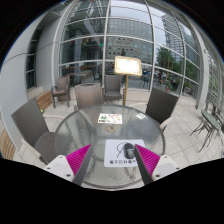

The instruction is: Arrange mouse

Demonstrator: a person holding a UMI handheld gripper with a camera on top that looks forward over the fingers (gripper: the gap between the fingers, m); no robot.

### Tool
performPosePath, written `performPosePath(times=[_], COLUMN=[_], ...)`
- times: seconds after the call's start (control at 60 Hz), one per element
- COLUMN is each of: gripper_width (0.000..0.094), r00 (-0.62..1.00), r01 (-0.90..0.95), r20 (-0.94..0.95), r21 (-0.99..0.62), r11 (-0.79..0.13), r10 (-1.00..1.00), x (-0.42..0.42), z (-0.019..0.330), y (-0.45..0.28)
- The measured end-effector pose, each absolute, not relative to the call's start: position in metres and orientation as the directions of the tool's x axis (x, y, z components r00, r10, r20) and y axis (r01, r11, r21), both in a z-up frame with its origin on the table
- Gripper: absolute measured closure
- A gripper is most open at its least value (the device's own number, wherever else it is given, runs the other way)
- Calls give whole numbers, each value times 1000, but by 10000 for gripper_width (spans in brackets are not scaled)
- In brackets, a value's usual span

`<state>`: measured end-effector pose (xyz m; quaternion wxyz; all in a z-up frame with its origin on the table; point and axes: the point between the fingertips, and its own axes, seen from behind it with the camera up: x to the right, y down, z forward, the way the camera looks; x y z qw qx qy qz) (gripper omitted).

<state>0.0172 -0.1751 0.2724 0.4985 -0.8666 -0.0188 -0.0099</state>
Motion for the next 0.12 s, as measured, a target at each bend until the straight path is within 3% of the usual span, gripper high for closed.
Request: performPosePath(times=[0.117], gripper_width=[84], r00=[999], r01=[41], r20=[38], r21=[-867], r11=[-496], r10=[16], x=[13], z=[275], y=[-179])
